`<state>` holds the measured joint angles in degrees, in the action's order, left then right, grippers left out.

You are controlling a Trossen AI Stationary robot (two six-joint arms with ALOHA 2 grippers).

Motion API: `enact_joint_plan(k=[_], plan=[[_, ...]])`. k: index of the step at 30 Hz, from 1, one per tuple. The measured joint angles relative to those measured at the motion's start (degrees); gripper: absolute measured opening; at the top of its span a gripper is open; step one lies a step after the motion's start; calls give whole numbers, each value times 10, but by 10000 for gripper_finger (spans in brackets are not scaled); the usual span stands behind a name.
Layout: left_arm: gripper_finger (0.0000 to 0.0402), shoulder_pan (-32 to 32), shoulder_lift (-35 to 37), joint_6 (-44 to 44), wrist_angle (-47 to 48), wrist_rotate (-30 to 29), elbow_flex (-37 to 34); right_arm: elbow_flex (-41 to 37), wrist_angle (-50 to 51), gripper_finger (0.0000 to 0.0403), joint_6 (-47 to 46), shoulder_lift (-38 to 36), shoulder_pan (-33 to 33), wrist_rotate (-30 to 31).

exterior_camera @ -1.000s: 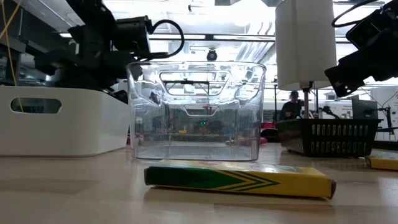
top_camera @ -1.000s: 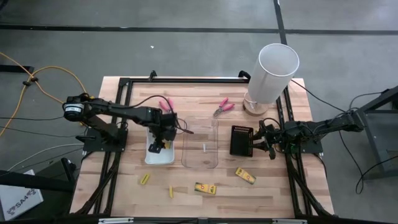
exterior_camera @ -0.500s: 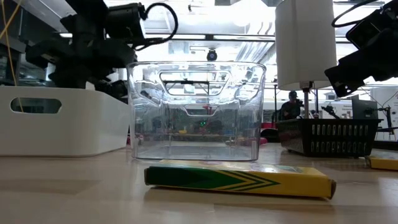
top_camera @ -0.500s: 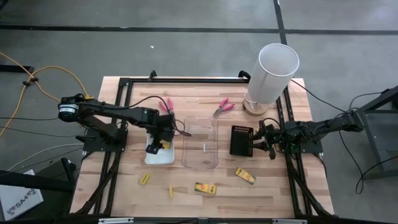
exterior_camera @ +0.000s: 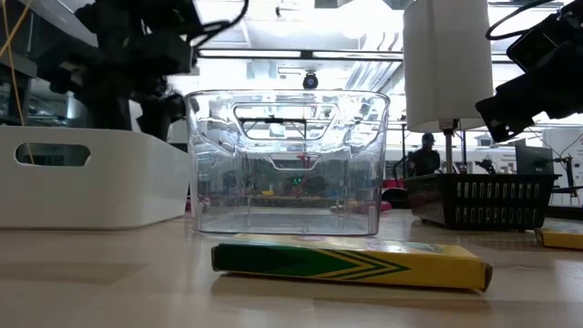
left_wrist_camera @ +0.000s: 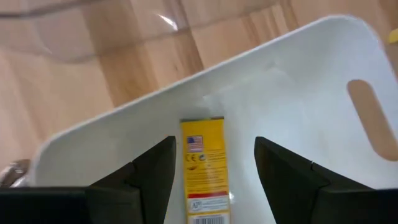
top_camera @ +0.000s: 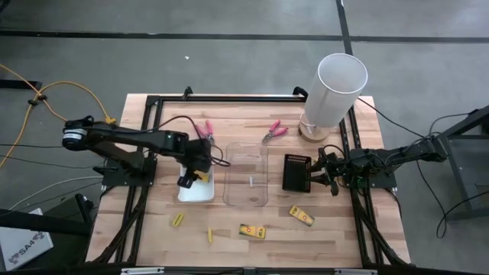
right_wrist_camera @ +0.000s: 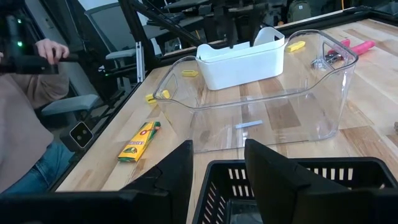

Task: Pick & Place School Supplies
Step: Put the crayon box into the white bin

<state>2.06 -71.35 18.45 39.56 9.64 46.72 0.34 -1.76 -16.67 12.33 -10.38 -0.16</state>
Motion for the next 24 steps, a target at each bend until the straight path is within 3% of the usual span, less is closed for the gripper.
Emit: enact_joint_plan(k=[7,15,24], plan=[[212,-8,59,1,-43,-13,0,0,0,137,0,0,0,0],[212,-65,76,21,-132,-56,0,0,0,136,0,0,0,0],[212,-135,76,-48,-184,-100,0,0,0,136,0,0,0,0]])
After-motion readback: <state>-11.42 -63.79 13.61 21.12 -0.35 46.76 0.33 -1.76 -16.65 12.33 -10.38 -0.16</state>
